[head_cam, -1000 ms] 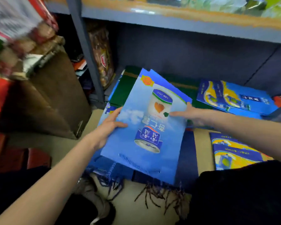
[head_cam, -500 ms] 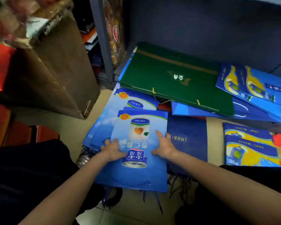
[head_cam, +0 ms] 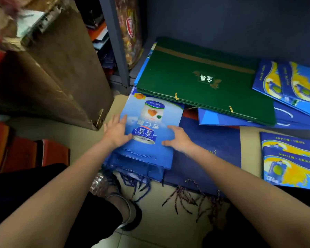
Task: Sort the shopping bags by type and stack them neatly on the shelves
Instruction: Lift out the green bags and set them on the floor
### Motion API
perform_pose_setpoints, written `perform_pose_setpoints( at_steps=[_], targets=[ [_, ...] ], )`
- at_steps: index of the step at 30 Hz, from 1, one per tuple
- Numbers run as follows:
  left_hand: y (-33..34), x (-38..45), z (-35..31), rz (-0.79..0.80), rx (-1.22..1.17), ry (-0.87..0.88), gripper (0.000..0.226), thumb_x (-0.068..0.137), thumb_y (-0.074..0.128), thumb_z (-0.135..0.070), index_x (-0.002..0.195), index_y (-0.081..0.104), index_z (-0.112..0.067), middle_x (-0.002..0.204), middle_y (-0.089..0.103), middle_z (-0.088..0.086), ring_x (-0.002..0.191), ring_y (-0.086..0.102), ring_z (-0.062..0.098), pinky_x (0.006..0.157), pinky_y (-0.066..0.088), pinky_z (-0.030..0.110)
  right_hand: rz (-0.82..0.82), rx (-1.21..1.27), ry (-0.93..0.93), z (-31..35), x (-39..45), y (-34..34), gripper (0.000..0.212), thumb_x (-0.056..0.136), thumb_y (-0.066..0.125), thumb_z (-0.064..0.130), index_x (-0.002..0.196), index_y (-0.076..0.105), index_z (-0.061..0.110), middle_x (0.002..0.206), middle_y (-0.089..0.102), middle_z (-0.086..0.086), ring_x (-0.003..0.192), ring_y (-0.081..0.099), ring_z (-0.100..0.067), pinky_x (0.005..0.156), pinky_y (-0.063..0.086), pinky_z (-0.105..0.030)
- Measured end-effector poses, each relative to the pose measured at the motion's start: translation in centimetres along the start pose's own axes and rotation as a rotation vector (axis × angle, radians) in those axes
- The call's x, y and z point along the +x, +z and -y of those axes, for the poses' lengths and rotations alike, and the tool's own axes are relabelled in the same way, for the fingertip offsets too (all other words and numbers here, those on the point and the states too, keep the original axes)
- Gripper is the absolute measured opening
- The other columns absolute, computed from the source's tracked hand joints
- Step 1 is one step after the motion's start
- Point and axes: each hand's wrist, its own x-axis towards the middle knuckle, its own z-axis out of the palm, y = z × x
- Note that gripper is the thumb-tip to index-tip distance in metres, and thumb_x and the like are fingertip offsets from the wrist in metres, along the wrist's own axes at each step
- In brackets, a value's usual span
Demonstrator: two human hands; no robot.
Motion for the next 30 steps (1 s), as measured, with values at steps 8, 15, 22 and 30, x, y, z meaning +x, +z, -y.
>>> perform_pose_setpoints(
  at_steps=[8, 15, 22, 30],
  targets=[
    [1.2, 1.4, -4.2, 0.014, 0.162, 0.129, 0.057, 0.094, 0.048, -0.026, 0.146, 0.025, -0.018, 0.156, 0.006, 0.008, 0.141, 0.014, 0.031, 0.111, 0.019, 0.043, -0.238, 0.209, 0.095, -3.2, 1.2, -5.9, 0.044, 0.085, 0.066, 0.012, 0.127, 0.053, 0.010, 0.133, 0.052, -0.010, 0.114, 0.052, -0.022, 0.096, 0.039, -0.031],
    [0.5, 4.3, -9.1, -0.119, 0.141, 0.239, 0.053, 0.091, 0.048, -0.017, 0.141, 0.033, -0.014, 0.153, 0.016, 0.010, 0.136, 0.023, 0.031, 0.109, 0.022, 0.041, -0.505, -0.149, 0.062, -6.2, 3.8, -13.4, 0.053, 0.084, 0.068, 0.019, 0.131, 0.046, 0.007, 0.134, 0.039, -0.021, 0.121, 0.041, -0.036, 0.101, 0.031, -0.032],
    [1.2, 6.8, -11.8, -0.172, 0.113, 0.286, 0.052, 0.089, 0.047, -0.015, 0.140, 0.034, -0.015, 0.149, 0.024, 0.009, 0.132, 0.027, 0.030, 0.105, 0.026, 0.040, -0.364, -0.983, -0.033, -9.0, 6.0, -16.8, 0.062, 0.086, 0.062, 0.027, 0.139, 0.033, 0.014, 0.137, 0.033, -0.014, 0.122, 0.035, -0.035, 0.098, 0.032, -0.044],
    [2.0, 7.7, -12.1, -0.250, 0.107, 0.304, 0.055, 0.085, 0.048, -0.007, 0.139, 0.037, -0.012, 0.151, 0.022, 0.010, 0.131, 0.028, 0.031, 0.102, 0.025, 0.042, -0.199, -1.040, -0.150, -8.0, 7.0, -19.8, 0.054, 0.088, 0.057, 0.020, 0.136, 0.039, 0.007, 0.128, 0.044, -0.015, 0.109, 0.052, -0.038, 0.085, 0.045, -0.042]
  ],
)
